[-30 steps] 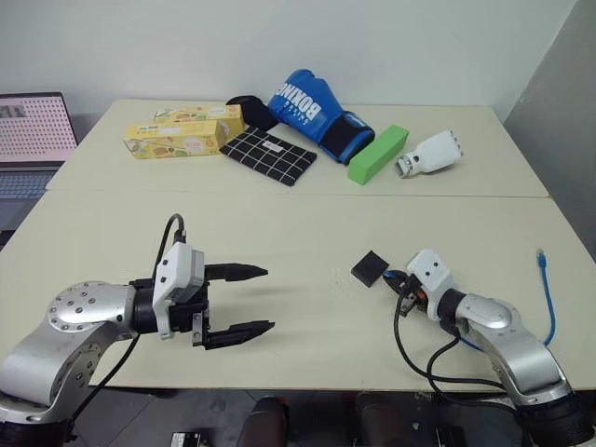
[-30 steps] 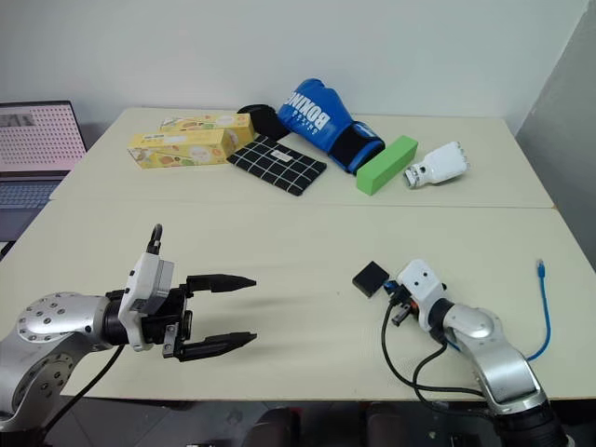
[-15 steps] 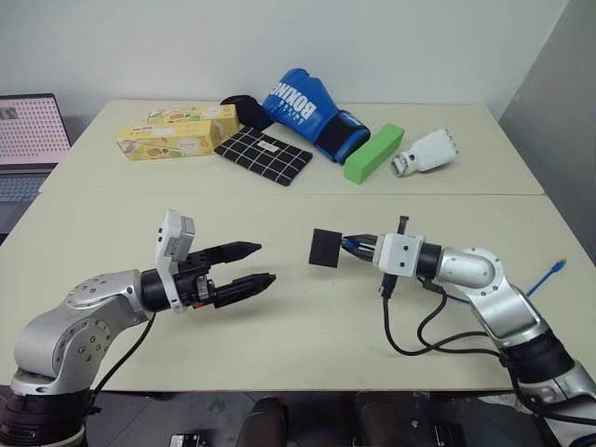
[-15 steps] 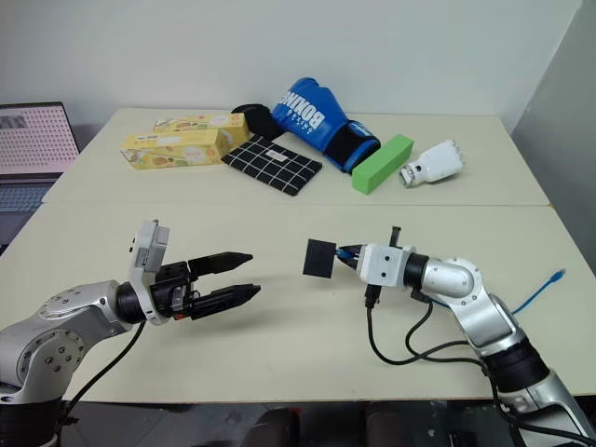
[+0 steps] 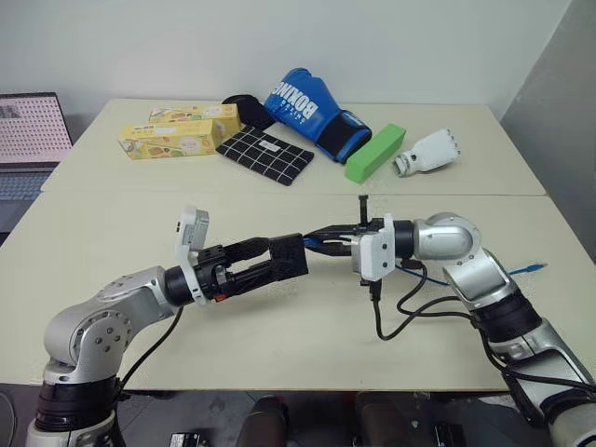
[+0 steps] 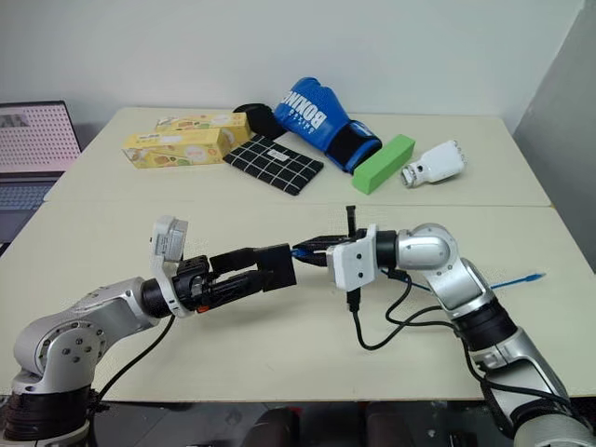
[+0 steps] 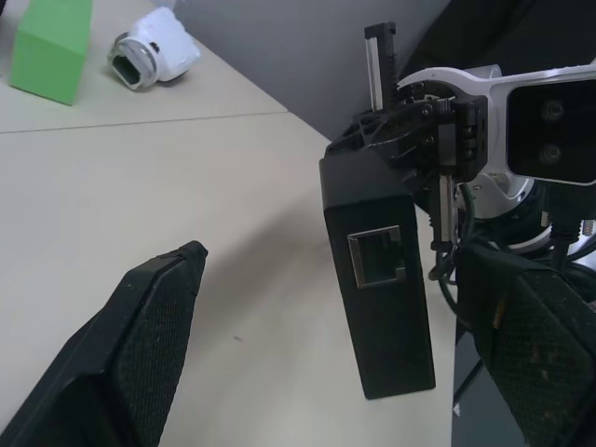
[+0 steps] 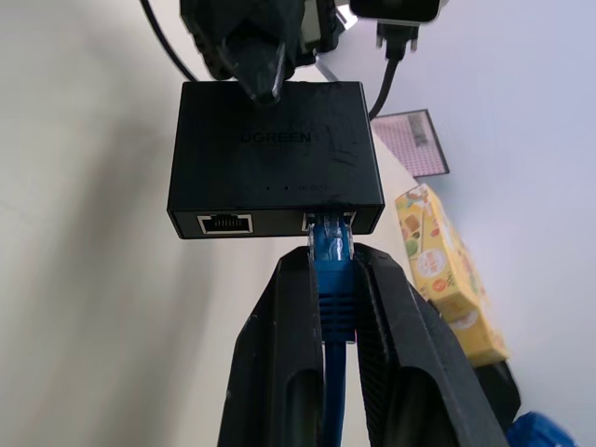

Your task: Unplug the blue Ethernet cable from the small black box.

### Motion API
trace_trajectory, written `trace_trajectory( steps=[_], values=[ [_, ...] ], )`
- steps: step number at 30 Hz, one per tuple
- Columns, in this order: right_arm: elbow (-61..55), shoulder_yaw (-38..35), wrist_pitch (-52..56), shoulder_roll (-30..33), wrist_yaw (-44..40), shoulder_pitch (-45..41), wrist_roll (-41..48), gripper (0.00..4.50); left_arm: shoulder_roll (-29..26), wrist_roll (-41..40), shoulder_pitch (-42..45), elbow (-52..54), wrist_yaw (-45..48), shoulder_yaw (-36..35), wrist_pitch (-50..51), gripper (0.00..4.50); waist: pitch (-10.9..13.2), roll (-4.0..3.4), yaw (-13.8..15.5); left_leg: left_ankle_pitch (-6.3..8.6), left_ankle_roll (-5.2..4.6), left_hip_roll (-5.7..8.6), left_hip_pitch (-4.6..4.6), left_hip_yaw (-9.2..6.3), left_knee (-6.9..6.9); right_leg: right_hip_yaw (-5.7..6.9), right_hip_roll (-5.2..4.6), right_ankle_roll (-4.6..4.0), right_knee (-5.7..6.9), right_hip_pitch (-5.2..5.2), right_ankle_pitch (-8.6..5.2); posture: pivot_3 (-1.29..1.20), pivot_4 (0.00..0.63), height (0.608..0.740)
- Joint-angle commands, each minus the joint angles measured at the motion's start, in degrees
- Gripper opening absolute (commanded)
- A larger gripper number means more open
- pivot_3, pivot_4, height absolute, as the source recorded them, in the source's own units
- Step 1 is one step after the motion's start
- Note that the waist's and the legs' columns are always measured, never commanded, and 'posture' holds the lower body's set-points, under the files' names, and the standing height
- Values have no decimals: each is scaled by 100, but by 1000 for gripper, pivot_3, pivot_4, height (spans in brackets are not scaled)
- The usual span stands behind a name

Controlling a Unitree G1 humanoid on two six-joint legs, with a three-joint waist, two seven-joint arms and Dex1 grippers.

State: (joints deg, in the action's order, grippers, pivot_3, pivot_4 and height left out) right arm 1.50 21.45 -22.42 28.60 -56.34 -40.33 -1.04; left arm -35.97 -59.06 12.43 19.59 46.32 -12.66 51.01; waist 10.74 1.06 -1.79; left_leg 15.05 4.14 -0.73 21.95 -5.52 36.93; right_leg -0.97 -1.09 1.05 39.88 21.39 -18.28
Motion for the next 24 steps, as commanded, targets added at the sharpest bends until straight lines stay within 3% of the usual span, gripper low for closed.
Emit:
trace_trajectory(
  steps=[1, 18, 24],
  values=[
    [-30, -47, -193, -57, 1, -161, -57, 164, 45, -258, 78, 50, -35, -87, 65, 4138, 0, 0, 1, 0, 0, 0, 0, 0, 0, -1, 0, 0, 0, 0, 0, 0, 150, 740],
    [188, -34, -775, -202, 188, -238, -409, 164, 27, -299, 111, -82, -147, -48, 131, 850, 0, 0, 1, 0, 0, 2, -1, 1, 0, -1, -1, 0, 0, 0, 0, 0, 150, 740],
    [324, 27, -1142, -174, 228, -266, -606, 164, -12, -249, 113, -157, -97, -31, 132, 788, 0, 0, 0, 0, 0, 2, -1, 1, 0, 0, -1, 0, 0, 1, 0, 0, 150, 740]
  ],
)
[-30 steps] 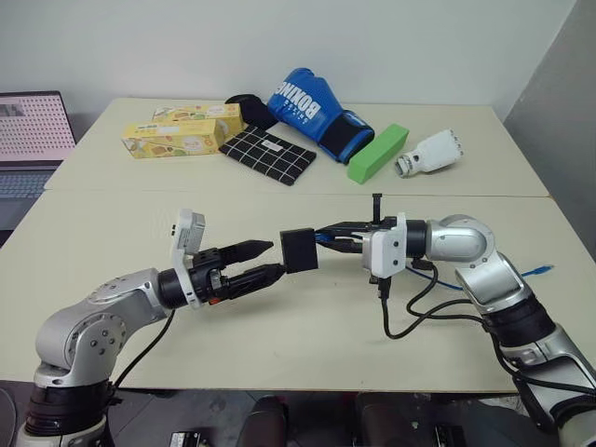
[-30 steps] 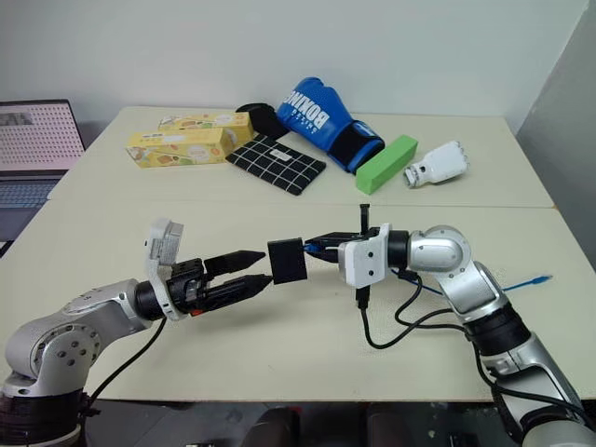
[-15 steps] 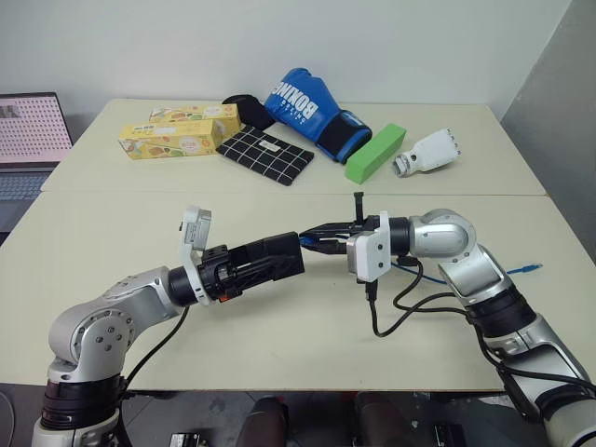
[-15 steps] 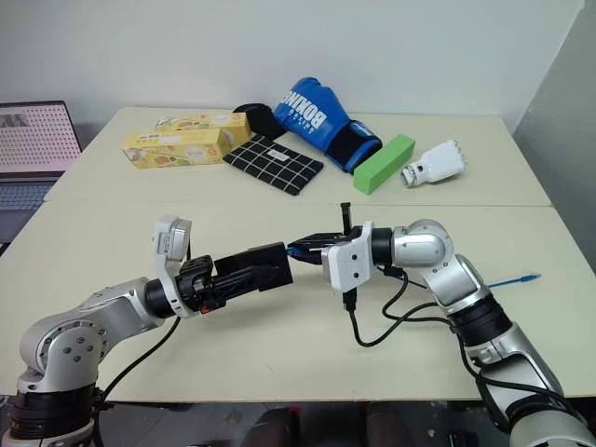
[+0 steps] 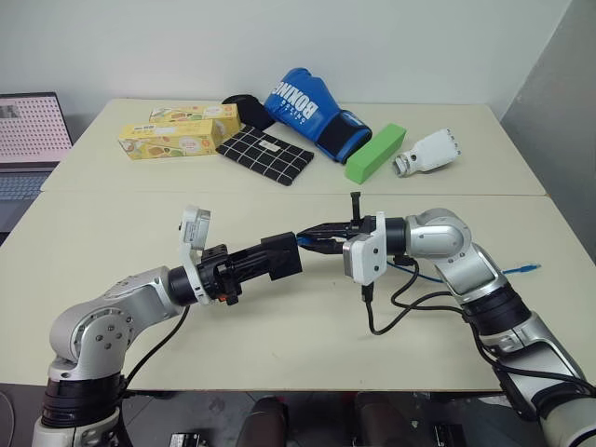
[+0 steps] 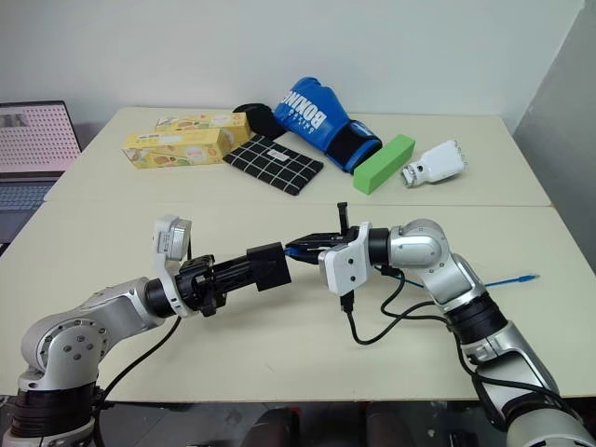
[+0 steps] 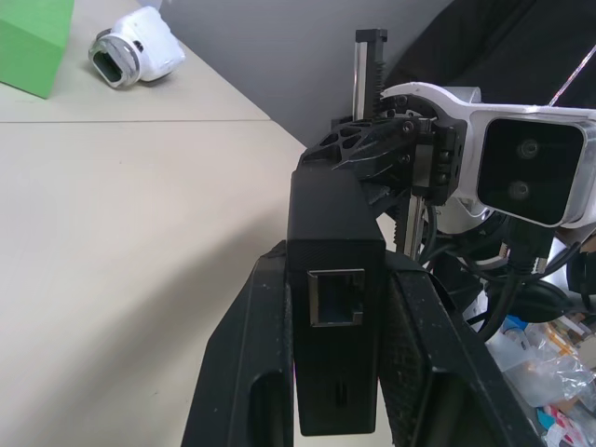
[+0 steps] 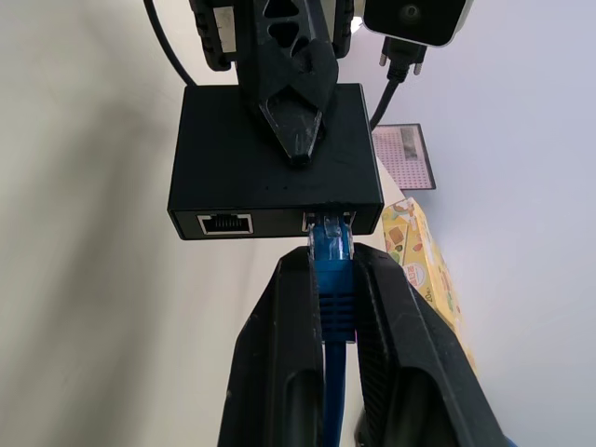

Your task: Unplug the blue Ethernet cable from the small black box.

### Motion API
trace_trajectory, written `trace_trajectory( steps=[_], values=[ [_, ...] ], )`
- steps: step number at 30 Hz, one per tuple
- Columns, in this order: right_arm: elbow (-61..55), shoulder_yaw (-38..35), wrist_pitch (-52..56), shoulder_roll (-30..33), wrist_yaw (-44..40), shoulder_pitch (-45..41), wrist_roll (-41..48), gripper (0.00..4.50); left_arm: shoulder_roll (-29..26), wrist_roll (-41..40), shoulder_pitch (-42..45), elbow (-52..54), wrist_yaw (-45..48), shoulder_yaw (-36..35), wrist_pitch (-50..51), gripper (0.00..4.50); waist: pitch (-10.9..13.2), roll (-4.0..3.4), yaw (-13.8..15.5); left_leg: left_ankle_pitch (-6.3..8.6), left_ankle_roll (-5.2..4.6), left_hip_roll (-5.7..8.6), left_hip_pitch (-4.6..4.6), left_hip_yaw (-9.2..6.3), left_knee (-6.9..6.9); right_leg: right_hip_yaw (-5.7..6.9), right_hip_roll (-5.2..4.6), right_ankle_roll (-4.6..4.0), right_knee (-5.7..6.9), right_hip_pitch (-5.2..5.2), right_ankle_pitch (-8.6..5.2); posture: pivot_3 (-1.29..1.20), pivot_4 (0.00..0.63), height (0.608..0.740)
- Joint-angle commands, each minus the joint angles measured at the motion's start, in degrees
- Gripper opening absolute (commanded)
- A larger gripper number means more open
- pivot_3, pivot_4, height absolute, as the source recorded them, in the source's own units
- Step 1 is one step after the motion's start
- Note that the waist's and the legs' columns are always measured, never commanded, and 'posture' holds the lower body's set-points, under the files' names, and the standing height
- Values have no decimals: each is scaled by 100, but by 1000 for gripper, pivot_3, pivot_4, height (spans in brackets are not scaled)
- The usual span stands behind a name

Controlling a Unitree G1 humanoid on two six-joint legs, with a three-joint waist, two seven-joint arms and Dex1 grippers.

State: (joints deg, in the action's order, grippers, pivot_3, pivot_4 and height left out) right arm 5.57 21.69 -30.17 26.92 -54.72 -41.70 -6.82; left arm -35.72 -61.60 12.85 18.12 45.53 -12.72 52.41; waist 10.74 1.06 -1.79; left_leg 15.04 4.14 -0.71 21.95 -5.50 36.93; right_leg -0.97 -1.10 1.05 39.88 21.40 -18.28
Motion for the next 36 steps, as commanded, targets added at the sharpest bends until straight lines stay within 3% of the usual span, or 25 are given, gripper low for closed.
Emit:
trace_trajectory(
  steps=[1, 5, 11, 13, 15, 19, 23, 28, 36],
  values=[
    [-77, -7, -383, -3, 66, -125, -17, 514, -44, 4, 74, -27, -1, -31, -4, 788, 0, 0, 0, 0, 0, 0, 0, -1, 0, -1, 0, 0, 0, 0, 0, 0, 150, 740],
    [-208, -35, -290, 105, -87, -63, 116, 1505, -139, 90, 129, -107, 204, 32, -35, 788, 0, 0, -1, 0, 0, 0, 0, 0, 0, -1, 0, 0, 0, 0, 0, 0, 150, 740],
    [-534, -215, 425, 430, -429, 167, 698, 2646, -316, 672, 364, -424, 959, 407, -494, 788, 0, 0, 10, 0, 0, 3, 1, -1, 0, 0, 0, 0, -1, -2, 0, 0, 150, 740],
    [-854, -311, 1200, 555, -606, 314, 1173, 3111, -333, 943, 443, -592, 1269, 566, -778, 788, 0, 0, 13, 0, 0, 3, 1, 0, 0, 0, 1, 0, -1, -1, 0, 0, 150, 740],
    [-1490, -475, 2827, 742, -692, 568, 2117, 3630, -316, 1301, 545, -815, 1661, 741, -1246, 788, 1, -1, 12, 0, 0, 3, 3, 2, -1, 0, 0, 0, -2, -1, 0, 0, 150, 740],
    [-2356, -684, 4955, 972, -614, 838, 3326, 3645, -262, 1728, 682, -1137, 2238, 931, -1913, 788, 1, -2, 16, 1, -1, -2, 7, -7, -1, -2, -5, -1, -4, 1, 0, 0, 150, 740],
    [-2716, -980, 6544, 428, 434, 1008, 4273, 3645, -191, 1951, 733, -1139, 2633, 1111, -2301, 788, 1, -2, -13, 2, -3, 2, 6, -4, -4, -1, 3, -1, -4, 4, -1, 0, 150, 740],
    [-2747, -1037, 7195, 74, 914, 1009, 4436, 3645, -229, 2051, 592, -1107, 3013, 1124, -2531, 788, 1, -2, -4, 2, -3, 3, 10, -3, -5, 1, 3, -2, -4, 6, -1, 0, 150, 740],
    [-2724, -1135, 7821, -76, 858, 940, 4859, 3645, -208, 2103, 592, -1351, 3188, 1023, -2617, 788, 1, -2, -6, 2, -5, 5, 11, -2, -4, 5, 4, -1, -5, 7, -1, 0, 150, 740]
  ],
)
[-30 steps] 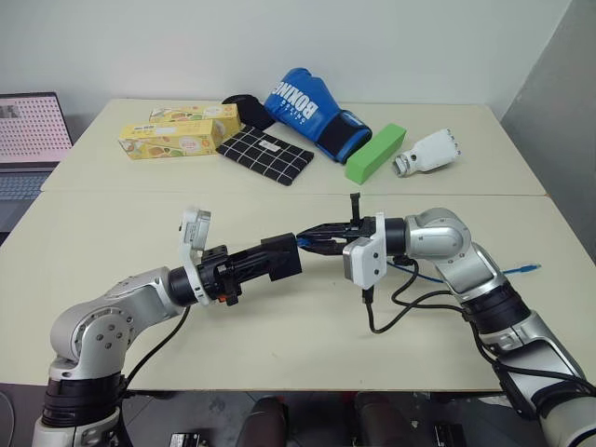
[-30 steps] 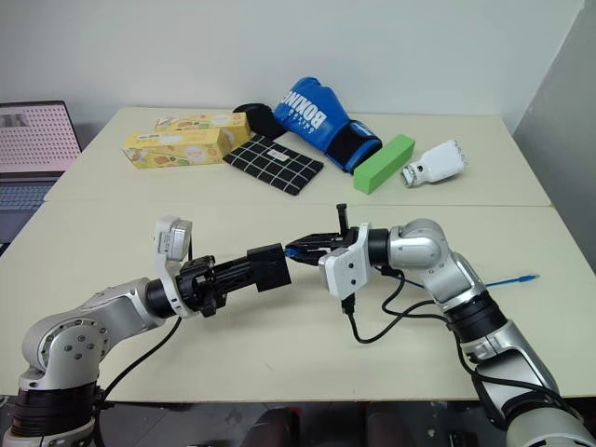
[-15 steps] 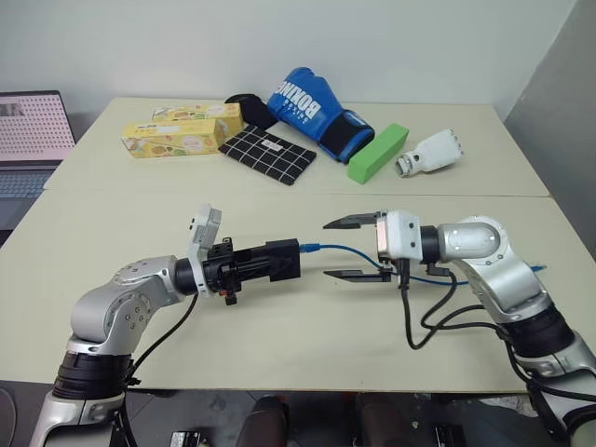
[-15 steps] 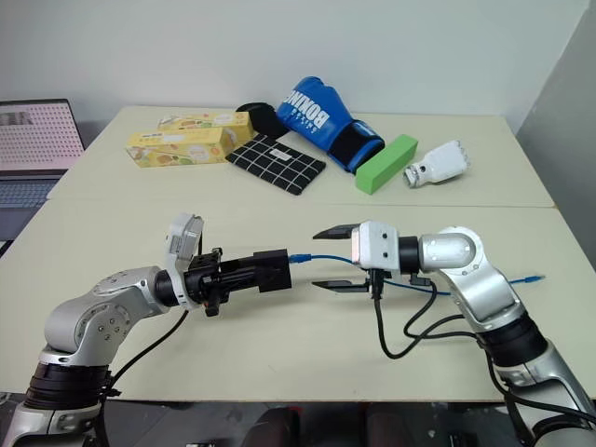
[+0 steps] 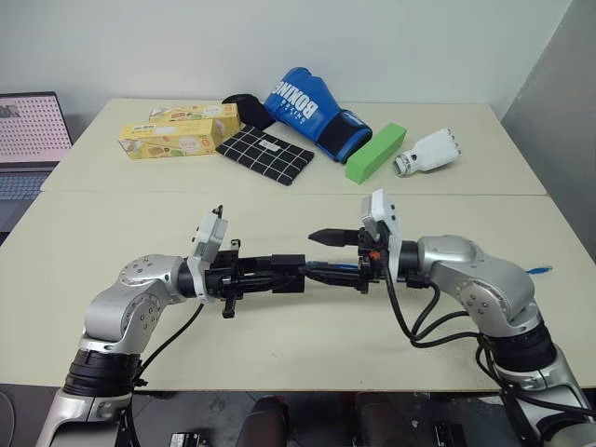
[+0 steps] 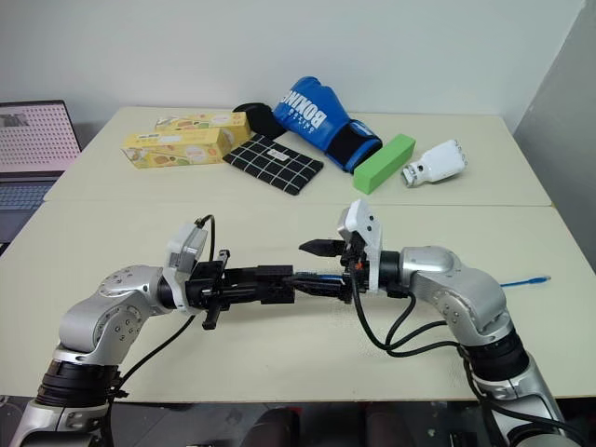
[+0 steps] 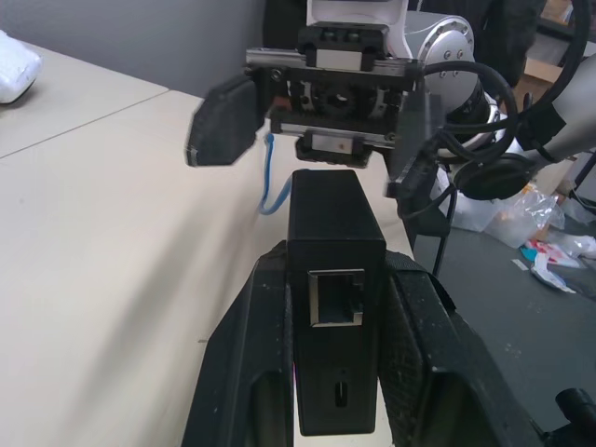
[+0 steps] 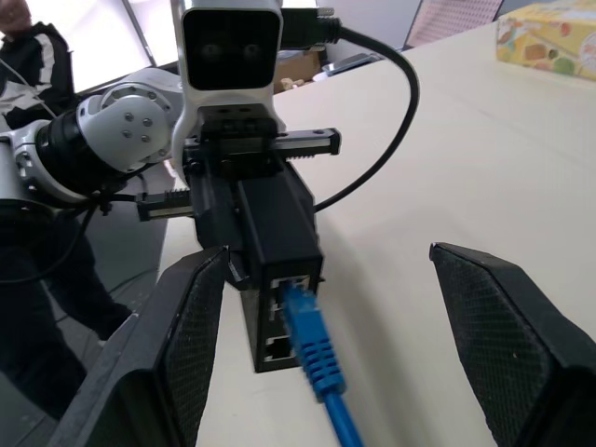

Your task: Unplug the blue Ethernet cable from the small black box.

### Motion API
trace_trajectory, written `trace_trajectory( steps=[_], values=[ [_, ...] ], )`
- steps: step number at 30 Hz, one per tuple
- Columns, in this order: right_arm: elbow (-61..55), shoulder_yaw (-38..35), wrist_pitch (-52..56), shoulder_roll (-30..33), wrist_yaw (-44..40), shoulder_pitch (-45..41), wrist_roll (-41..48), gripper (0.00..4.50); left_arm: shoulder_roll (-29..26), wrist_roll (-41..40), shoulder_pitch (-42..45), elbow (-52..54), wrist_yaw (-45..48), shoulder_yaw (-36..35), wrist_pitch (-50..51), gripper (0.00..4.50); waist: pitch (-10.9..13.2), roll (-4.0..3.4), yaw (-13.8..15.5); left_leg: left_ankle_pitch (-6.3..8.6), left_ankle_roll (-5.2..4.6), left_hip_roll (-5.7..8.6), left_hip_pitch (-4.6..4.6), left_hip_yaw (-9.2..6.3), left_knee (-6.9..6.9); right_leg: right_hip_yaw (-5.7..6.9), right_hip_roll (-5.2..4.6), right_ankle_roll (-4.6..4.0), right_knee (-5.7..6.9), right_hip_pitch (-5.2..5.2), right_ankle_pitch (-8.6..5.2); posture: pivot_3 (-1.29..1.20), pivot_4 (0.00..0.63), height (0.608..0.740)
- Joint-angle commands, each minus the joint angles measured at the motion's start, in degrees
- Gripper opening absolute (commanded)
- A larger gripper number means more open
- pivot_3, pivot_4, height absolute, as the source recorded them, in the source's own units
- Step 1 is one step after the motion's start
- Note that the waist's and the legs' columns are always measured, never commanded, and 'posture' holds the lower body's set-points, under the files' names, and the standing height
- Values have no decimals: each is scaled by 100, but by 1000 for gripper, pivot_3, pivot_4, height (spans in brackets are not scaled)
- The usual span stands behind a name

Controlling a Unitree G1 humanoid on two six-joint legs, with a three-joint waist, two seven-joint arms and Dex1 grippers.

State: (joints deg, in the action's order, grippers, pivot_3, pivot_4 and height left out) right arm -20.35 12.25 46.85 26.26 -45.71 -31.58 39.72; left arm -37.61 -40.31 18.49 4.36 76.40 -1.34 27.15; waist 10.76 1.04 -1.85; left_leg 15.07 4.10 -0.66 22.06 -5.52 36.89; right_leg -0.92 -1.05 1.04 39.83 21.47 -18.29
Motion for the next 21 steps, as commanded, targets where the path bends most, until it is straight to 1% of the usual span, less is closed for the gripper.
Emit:
trace_trajectory(
  steps=[1, 5, 11, 18, 21],
  values=[
    [-129, -193, 154, -12, -56, -73, 224, 3645, -13, -17, 23, 12, 107, -113, -100, 788, 0, 0, 0, 0, 0, 0, 0, 0, 0, 0, 0, 0, 0, 0, 0, 0, 150, 740],
    [-147, -173, 237, -19, -128, -63, 284, 3645, 5, 18, -10, -16, 106, -124, -132, 788, 0, 0, -1, 0, 0, 1, 0, 0, -1, 1, 1, 0, 0, 1, 0, 0, 150, 740],
    [-52, -63, 211, -122, -37, -104, 149, 3645, 10, 32, -71, -26, 110, -142, -189, 788, 0, 0, 0, 0, 0, 0, 0, 0, -1, 0, 1, 0, 0, 2, 0, 0, 150, 740],
    [-9, 45, 149, 11, -250, -87, -19, 3645, 32, 2, -62, 20, 59, -139, -177, 788, 0, 0, 0, 0, 0, 1, 0, 0, -1, 1, 2, 0, 0, 2, 0, 0, 150, 740],
    [1, 30, 160, -1, -276, -92, -50, 3112, 36, -7, -74, 62, 57, -131, -173, 788, 0, 0, -2, 0, 0, 1, 0, 0, -1, 1, 2, 0, 0, 2, 0, 0, 150, 740]
  ],
)
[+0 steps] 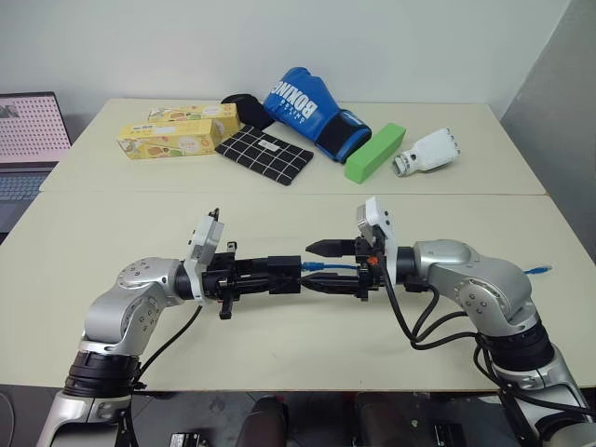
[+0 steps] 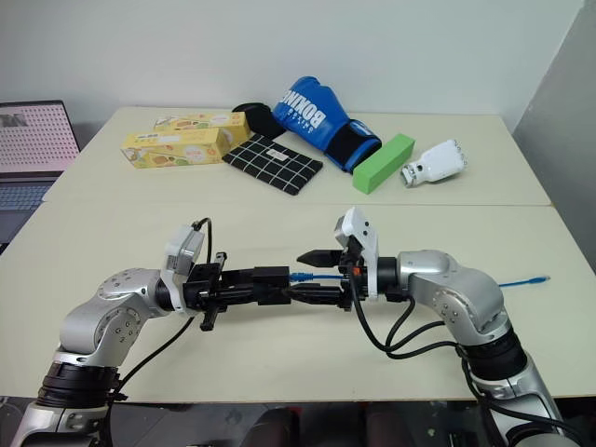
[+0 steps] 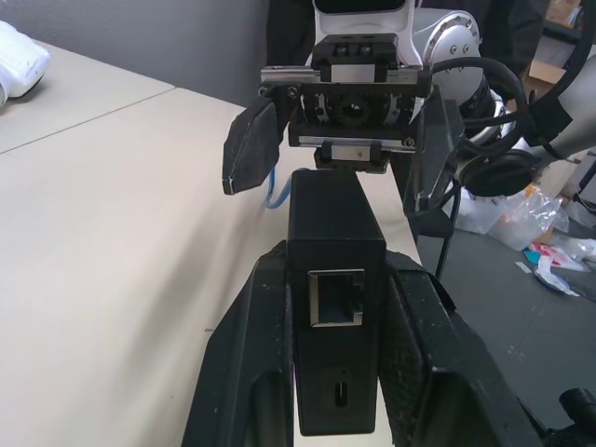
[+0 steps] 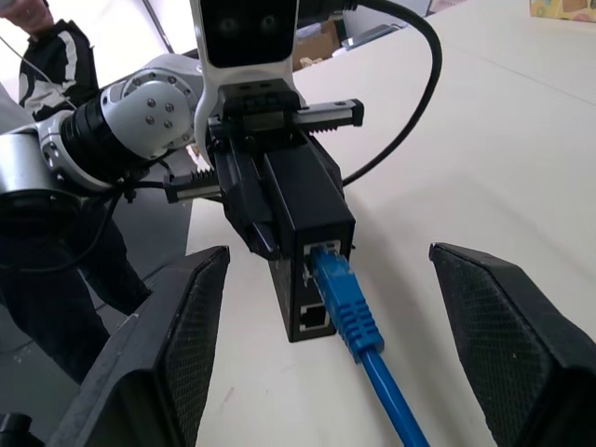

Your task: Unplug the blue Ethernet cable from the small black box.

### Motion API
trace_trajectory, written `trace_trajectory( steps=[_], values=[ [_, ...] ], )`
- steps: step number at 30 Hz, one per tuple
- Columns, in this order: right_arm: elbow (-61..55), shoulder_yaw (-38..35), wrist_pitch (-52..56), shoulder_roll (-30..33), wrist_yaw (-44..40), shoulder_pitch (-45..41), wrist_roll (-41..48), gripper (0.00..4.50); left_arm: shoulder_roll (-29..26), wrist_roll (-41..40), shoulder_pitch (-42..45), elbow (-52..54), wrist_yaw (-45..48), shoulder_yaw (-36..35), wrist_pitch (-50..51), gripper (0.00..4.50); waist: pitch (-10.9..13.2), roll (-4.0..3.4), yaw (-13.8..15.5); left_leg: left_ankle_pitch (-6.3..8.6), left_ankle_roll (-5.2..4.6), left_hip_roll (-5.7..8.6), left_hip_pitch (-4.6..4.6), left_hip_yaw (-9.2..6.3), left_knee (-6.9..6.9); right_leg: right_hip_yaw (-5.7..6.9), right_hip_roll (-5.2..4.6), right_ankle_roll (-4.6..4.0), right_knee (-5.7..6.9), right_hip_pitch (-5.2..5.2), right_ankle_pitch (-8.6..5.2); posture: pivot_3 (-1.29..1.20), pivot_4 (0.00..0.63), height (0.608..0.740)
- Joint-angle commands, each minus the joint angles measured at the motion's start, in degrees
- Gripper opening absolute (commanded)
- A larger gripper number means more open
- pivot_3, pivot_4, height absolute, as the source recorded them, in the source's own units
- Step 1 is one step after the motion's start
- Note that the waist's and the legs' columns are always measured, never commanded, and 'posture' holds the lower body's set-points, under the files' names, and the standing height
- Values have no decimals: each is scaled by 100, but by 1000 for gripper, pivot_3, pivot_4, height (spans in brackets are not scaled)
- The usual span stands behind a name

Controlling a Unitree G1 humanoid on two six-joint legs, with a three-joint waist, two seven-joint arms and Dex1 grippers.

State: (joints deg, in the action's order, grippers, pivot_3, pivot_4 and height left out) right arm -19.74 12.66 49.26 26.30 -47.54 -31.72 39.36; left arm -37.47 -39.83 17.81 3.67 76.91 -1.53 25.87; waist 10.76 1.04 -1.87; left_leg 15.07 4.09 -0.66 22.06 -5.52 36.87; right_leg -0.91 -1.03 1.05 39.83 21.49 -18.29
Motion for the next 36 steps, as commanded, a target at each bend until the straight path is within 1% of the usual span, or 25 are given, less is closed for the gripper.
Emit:
trace_trajectory(
  steps=[1, 3, 5, 6, 9, 10, 11, 13, 14, 24, 29, 36],
  values=[
    [-57, -12, -82, -3, -103, -78, -23, 2890, 26, -60, -9, 144, 2, -110, -39, 788, 0, 0, 0, 0, 0, 0, 0, 0, 0, 1, 0, 0, 0, 0, 0, 0, 150, 740],
    [-53, -12, -87, -4, -105, -86, -49, 2392, 32, -66, -16, 159, 2, -110, -42, 788, 0, 0, 0, 0, 0, 0, 0, -1, 0, 1, 0, 0, 0, 0, 0, 0, 150, 740],
    [-55, 13, -112, 24, -148, -96, -100, 2003, 39, -68, -15, 172, -6, -106, -39, 788, 0, 0, 0, 0, 0, 0, 0, 0, 0, 0, 0, 0, 0, 0, 0, 0, 150, 740],
    [-55, 29, -128, 43, -176, -103, -127, 1669, 46, -67, -11, 177, -15, -104, -37, 788, 0, 0, 0, 0, 0, 0, 0, -1, 0, 0, 0, 0, 0, 0, 0, 0, 150, 740],
    [-57, 79, -191, 88, -259, -117, -228, 973, 66, -81, 9, 206, -55, -101, -10, 788, 0, 0, 0, 0, 0, 0, 0, 0, 0, 0, 0, 0, 0, 0, 0, 0, 150, 740],
    [-58, 95, -216, 95, -284, -120, -264, 832, 76, -97, 18, 214, -76, -105, 10, 788, 0, 0, 1, 0, 0, 0, 0, 0, 0, 0, 0, 0, 0, 0, 0, 0, 150, 740],
    [-58, 112, -240, 102, -314, -122, -295, 559, 82, -103, 22, 225, -85, -103, 17, 788, 0, 0, 1, 0, 0, 0, 0, -1, 0, 1, 0, 0, 0, 0, 0, 0, 150, 740],
    [-49, 139, -275, 109, -363, -133, -335, 196, 88, -117, 31, 244, -100, -102, 39, 788, 0, 0, 1, 0, 0, 0, 0, 0, 0, 1, 0, 0, -1, 0, 0, 0, 150, 740],
    [-40, 149, -286, 111, -385, -142, -349, 108, 88, -128, 36, 255, -95, -98, 49, 787, 0, 0, 1, 0, 0, 0, 0, 0, 0, 1, 0, 0, -1, 0, 0, 0, 150, 740],
    [262, 229, -231, 218, -841, -368, -416, 107, -60, -185, -73, 485, 184, -55, 143, 787, 0, 0, -2, 0, 0, 0, 0, 0, -1, 1, 0, 0, -1, 1, 0, 0, 150, 740],
    [517, 172, -155, 537, -1309, -396, -362, 90, -198, -49, -185, 417, 229, -113, 40, 787, 0, 0, 0, 0, 0, 0, 0, 0, -1, 0, 0, 0, -3, 0, 0, 0, 150, 740],
    [571, 44, -150, 826, -1471, -312, -357, 89, -169, 169, -388, 238, -13, -253, -194, 787, 1, -2, 2, 1, -1, 0, 3, 1, -2, 1, 0, 0, -9, 0, 0, 0, 150, 740]
  ],
)
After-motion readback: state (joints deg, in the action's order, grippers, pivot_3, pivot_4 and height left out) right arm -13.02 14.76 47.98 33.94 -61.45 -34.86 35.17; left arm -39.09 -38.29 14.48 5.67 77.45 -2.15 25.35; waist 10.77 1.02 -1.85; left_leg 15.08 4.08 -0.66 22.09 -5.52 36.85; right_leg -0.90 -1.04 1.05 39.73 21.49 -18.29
